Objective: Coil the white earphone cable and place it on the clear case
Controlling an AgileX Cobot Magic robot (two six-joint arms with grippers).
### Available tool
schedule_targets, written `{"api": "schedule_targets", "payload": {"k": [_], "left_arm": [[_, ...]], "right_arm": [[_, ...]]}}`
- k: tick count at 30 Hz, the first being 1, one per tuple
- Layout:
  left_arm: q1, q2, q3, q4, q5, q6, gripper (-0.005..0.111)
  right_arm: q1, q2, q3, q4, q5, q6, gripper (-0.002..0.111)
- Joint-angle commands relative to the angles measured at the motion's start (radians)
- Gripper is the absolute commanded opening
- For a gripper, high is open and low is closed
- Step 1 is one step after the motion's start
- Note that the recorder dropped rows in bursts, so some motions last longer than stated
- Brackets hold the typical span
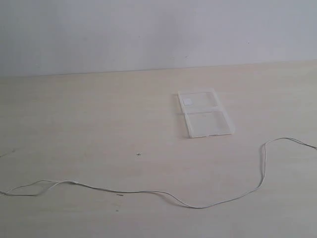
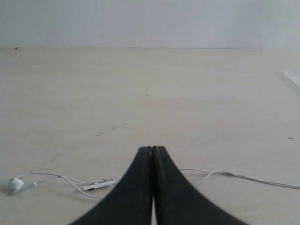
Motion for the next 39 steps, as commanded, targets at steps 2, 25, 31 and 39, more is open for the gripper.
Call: {"api": "schedule_targets", "payload": {"k": [2,25,31,39], "left_arm": [[0.002,-0.007,0.003,0.002,-0.009,-0.005,0.0],[0.002,-0.007,0.003,0.002,-0.009,-0.005,0.0],[0.002,-0.007,0.003,0.002,-0.009,-0.005,0.0],[0.002,-0.007,0.003,0.002,-0.009,-0.005,0.0]], "right_arm": [[-0.007,-0.007,0.004,0.0,-0.014,0.0,0.0],[-0.007,0.037,-0.166,0.066,-0.389,-0.199,0.0],[-0.007,0.325,-0.415,0.071,-0.224,-0.263,0.0],[-0.007,0.62,-0.573,0.181,-0.337,-0.221,0.0]]}}
